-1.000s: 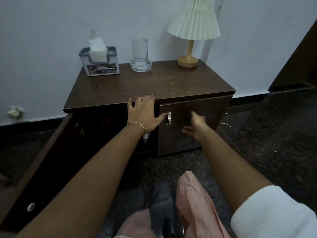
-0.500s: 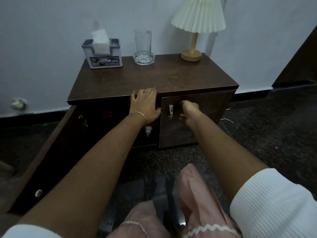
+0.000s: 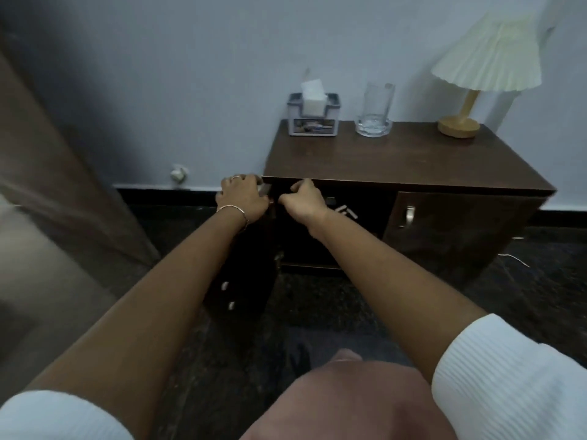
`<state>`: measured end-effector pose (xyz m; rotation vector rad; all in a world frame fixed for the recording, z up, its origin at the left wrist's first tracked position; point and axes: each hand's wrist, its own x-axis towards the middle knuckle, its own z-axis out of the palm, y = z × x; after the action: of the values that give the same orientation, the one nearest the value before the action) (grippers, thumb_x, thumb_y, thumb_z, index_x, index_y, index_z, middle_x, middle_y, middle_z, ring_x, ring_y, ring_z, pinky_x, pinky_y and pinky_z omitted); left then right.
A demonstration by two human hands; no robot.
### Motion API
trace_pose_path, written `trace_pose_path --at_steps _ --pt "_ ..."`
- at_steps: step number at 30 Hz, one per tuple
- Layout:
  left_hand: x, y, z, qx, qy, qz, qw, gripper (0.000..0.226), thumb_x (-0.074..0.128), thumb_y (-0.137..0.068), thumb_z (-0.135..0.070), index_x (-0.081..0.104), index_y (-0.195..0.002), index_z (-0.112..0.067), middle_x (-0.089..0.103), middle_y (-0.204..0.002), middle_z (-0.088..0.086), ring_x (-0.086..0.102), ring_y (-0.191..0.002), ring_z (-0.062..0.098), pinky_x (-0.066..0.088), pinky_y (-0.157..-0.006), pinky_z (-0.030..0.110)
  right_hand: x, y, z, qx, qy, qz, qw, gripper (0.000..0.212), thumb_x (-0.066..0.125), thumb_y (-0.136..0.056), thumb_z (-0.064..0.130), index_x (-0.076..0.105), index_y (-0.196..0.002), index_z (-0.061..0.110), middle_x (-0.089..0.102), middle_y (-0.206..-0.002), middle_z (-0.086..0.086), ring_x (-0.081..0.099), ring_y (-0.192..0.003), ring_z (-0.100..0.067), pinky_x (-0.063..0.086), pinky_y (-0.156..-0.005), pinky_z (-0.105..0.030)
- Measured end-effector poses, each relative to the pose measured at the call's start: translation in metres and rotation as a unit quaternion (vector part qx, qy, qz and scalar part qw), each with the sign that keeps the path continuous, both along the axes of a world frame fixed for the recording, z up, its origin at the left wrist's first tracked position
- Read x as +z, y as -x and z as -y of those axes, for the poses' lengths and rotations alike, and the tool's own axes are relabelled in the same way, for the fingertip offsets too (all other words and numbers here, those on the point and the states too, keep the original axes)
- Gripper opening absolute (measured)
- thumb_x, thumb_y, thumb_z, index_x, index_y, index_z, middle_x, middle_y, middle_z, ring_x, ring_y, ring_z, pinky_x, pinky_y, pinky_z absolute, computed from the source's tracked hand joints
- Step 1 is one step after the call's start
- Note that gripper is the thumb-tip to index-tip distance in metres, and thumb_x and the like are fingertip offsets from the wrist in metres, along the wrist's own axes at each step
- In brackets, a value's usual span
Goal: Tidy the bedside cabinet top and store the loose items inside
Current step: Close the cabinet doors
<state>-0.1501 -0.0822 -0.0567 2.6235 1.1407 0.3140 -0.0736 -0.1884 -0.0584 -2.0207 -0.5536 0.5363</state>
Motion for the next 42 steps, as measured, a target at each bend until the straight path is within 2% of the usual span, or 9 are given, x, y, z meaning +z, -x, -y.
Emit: trace_pose_path --at_steps 2,4,7,13,16,24,35,39,42 --pt "-0.001 0.028 -0.015 0.036 0.092 0.018 0.995 0.034 0.055 -0.087 -0.028 0.060 -0.116 -0.012 0.059 -0.123 0.018 0.051 -0.117 0.033 0.044 -0.096 0.035 -0.007 0.026 -0.015 0.034 0.016 0.034 0.999 0.049 0.064 -0.079 0.029 0.050 -0.122 0.012 0.054 -0.127 -0.014 0.054 -0.116 -0.033 0.047 -0.098 -0.039" --pt "-0.005 0.052 -0.020 0.042 0.246 0.043 0.968 0.019 0.058 -0.089 -0.023 0.067 -0.092 -0.006 0.064 -0.088 0.013 0.061 -0.079 0.024 0.049 -0.064 0.028 -0.014 0.045 -0.024 0.077 0.041 0.052 0.995 0.059 0.071 -0.073 0.034 0.049 -0.124 0.012 0.051 -0.128 -0.015 0.052 -0.117 -0.034 0.047 -0.098 -0.041" --pt "-0.012 0.074 -0.022 0.031 0.344 0.025 0.938 0.026 0.058 -0.091 -0.024 0.060 -0.070 -0.009 0.052 -0.059 0.008 0.047 -0.043 0.014 0.038 -0.041 0.018 -0.019 0.064 -0.027 0.130 0.066 0.071 0.987 0.080 0.082 -0.064 0.038 0.045 -0.130 0.012 0.043 -0.131 -0.014 0.049 -0.119 -0.031 0.047 -0.099 -0.041" --pt "-0.018 0.071 -0.020 -0.013 0.434 0.065 0.899 0.029 0.063 -0.088 -0.034 0.064 -0.081 -0.006 0.060 -0.065 0.005 0.058 -0.058 0.012 0.052 -0.051 0.021 -0.023 0.068 -0.017 0.112 0.076 0.089 0.987 0.090 0.085 -0.059 0.033 0.037 -0.131 0.009 0.045 -0.128 -0.012 0.052 -0.113 -0.028 0.050 -0.080 -0.031" --pt "-0.021 0.055 -0.008 -0.022 0.490 0.075 0.868 0.016 0.067 -0.086 -0.018 0.063 -0.078 -0.004 0.063 -0.066 0.006 0.062 -0.055 0.006 0.058 -0.057 0.022 -0.024 0.050 0.000 0.107 0.072 0.065 0.989 0.085 0.084 -0.058 0.027 0.040 -0.129 0.009 0.051 -0.122 -0.009 0.054 -0.110 -0.025 0.053 -0.087 -0.036" --pt "-0.027 -0.004 0.039 -0.026 0.585 0.108 0.803 0.026 0.072 -0.081 -0.023 0.057 -0.082 -0.002 0.068 -0.092 0.020 0.070 -0.083 0.027 0.060 -0.067 0.028 -0.018 -0.008 0.069 0.093 0.097 0.094 0.987 0.031 0.081 -0.064 0.022 0.066 -0.091 0.020 0.067 -0.085 0.004 0.064 -0.085 -0.014 0.055 -0.077 -0.033" --pt "-0.043 -0.083 0.081 -0.011 0.568 0.131 0.813 0.031 0.059 -0.091 -0.032 0.054 -0.109 -0.007 0.065 -0.084 0.006 0.065 -0.073 0.021 0.054 -0.070 0.033 -0.023 -0.075 0.122 0.034 0.208 0.373 0.904 0.035 0.075 -0.078 0.028 0.066 -0.111 0.023 0.054 -0.115 0.000 0.054 -0.109 -0.020 0.051 -0.082 -0.034" --pt "-0.042 -0.106 0.089 -0.028 0.563 0.133 0.815 0.023 0.059 -0.092 -0.029 0.052 -0.107 -0.013 0.063 -0.088 0.001 0.061 -0.081 0.019 0.051 -0.070 0.032 -0.026 -0.108 0.118 0.003 0.242 0.463 0.853 0.062 0.081 -0.068 0.024 0.050 -0.121 0.017 0.046 -0.124 -0.007 0.047 -0.115 -0.026 0.047 -0.091 -0.036" --pt "-0.044 -0.124 0.092 -0.025 0.539 0.149 0.829 0.012 0.060 -0.091 -0.027 0.054 -0.095 -0.017 0.060 -0.097 0.001 0.060 -0.091 0.020 0.052 -0.071 0.031 -0.025 -0.136 0.118 -0.001 0.257 0.446 0.857 0.079 0.082 -0.066 0.026 0.041 -0.133 0.014 0.043 -0.138 -0.009 0.042 -0.127 -0.028 0.041 -0.102 -0.038"
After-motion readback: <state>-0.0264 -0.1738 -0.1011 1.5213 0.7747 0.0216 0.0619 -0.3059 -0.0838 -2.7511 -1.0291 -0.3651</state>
